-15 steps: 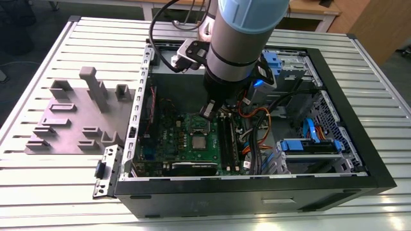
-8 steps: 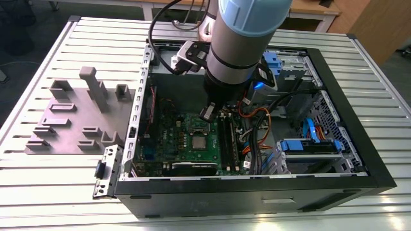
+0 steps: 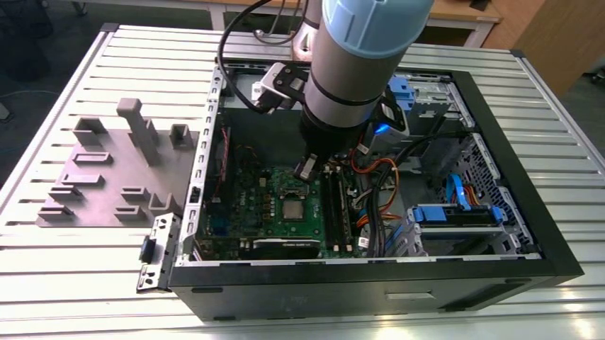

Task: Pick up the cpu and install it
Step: 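Close the cpu cover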

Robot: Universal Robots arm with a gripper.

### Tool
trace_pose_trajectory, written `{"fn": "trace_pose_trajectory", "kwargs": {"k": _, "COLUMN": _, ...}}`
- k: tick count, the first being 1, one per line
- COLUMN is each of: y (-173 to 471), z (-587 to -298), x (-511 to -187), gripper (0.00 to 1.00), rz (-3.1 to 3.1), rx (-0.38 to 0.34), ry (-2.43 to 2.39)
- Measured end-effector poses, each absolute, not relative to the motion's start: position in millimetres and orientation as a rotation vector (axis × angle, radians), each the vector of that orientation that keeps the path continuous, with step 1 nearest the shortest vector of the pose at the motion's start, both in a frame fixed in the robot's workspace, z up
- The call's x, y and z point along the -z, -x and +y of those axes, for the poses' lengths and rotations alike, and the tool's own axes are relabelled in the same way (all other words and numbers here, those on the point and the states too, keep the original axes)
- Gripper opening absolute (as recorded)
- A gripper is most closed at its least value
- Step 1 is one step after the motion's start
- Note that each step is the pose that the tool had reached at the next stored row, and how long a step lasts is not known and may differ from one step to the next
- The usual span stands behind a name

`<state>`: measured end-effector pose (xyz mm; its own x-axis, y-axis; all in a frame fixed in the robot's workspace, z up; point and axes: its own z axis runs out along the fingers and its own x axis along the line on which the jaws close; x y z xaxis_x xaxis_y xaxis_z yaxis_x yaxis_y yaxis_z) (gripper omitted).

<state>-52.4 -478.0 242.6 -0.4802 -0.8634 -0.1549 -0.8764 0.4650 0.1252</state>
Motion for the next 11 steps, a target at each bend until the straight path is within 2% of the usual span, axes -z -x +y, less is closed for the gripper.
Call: {"fn": "trace_pose_trajectory", "kwargs": {"k": 11, "y": 52.4, "z": -483.6, "x": -242.6, "gripper": 0.11, "rz": 2.628, "rx": -0.289, "ry": 1.564}}
